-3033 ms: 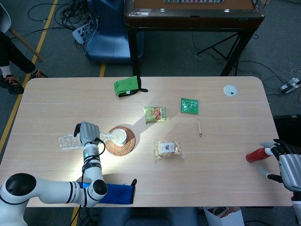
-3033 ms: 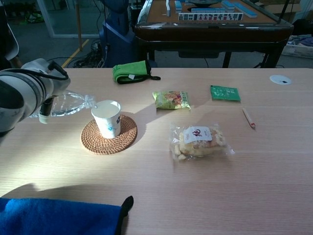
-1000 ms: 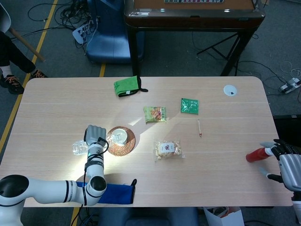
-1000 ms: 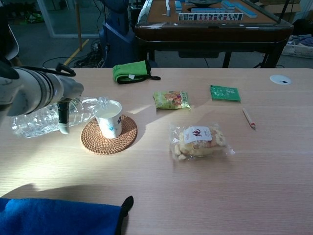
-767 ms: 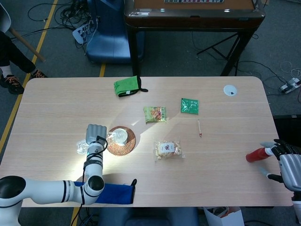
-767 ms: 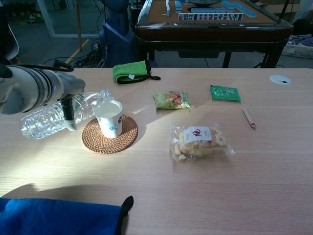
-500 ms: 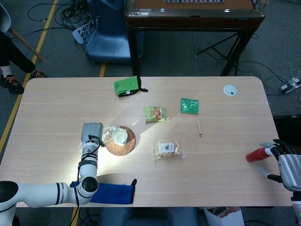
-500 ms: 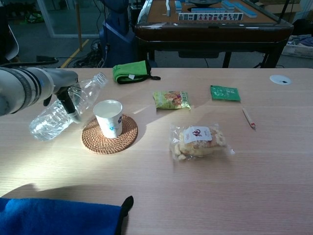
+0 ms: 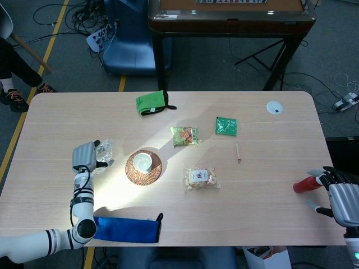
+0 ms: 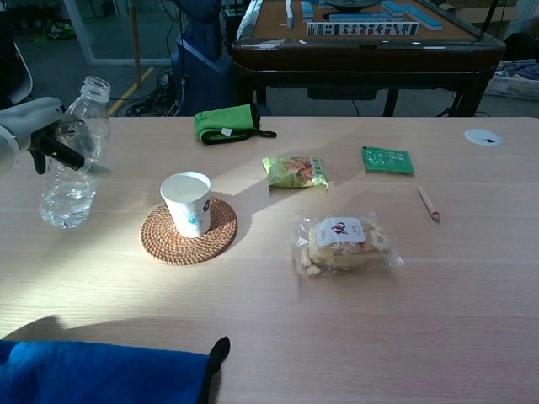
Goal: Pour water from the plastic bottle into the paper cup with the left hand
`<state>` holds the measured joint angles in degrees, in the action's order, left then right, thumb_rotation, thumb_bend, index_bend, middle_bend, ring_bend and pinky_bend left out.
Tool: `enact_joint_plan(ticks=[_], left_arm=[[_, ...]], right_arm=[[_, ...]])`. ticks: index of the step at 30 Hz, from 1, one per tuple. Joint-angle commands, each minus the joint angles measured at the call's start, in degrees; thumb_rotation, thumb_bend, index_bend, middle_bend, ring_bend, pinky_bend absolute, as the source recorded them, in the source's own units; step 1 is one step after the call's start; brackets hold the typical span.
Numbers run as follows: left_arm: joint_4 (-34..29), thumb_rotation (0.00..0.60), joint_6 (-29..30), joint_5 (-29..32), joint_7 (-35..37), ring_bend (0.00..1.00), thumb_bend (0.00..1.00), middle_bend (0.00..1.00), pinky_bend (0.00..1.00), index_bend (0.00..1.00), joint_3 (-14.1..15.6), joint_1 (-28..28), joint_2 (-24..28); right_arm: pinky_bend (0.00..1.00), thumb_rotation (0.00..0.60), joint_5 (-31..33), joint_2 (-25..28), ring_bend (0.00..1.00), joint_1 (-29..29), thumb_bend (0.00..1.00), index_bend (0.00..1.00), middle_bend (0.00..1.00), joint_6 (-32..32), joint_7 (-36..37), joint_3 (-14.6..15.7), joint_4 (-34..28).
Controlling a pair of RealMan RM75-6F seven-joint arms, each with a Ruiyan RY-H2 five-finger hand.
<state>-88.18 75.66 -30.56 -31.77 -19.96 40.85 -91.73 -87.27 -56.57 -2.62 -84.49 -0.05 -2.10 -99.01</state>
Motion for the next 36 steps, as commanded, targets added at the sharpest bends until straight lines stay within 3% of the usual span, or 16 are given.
enact_joint_plan(ticks=[1, 8, 20, 30, 36], left_arm=[[1.5, 0.600, 0.3, -5.0, 8.9, 0.59, 0.21, 0.75, 0.62, 0.64, -0.2, -4.5, 0.5], [2.9, 0.600, -1.5, -8.6, 22.0, 0.59, 0.21, 0.75, 0.62, 0.64, -1.5, -9.2, -0.1], [13.6, 0.600, -1.9, -20.3, 40.8, 0.59, 0.21, 0.75, 0.62, 0.64, 0.4, -14.7, -5.8], [20.6, 0.600, -3.8, -22.9, 45.4, 0.59, 0.21, 0.75, 0.62, 0.63, 0.2, -16.2, -9.6], [22.1, 0.600, -4.3, -25.8, 46.5, 0.54, 0.20, 0.72, 0.62, 0.57, 0.9, -16.7, -10.0]], right_arm=[[0.28, 0.600, 0.0, -0.1, 0.18, 0.0, 0.05, 0.30, 0.34, 0.0, -0.2, 0.0, 0.0], [0.28, 0.600, 0.0, -0.2, 0.18, 0.0, 0.05, 0.30, 0.34, 0.0, -0.5, 0.1, -0.1], [0.28, 0.600, 0.6, -0.1, 0.18, 0.0, 0.05, 0.30, 0.35, 0.2, -0.8, 0.0, -0.2], [0.28, 0.600, 0.9, -0.1, 0.18, -0.1, 0.05, 0.30, 0.35, 0.4, -0.8, -0.1, -0.2], [0.28, 0.600, 1.0, 0.0, 0.18, -0.1, 0.05, 0.30, 0.35, 0.5, -0.7, -0.1, -0.2]])
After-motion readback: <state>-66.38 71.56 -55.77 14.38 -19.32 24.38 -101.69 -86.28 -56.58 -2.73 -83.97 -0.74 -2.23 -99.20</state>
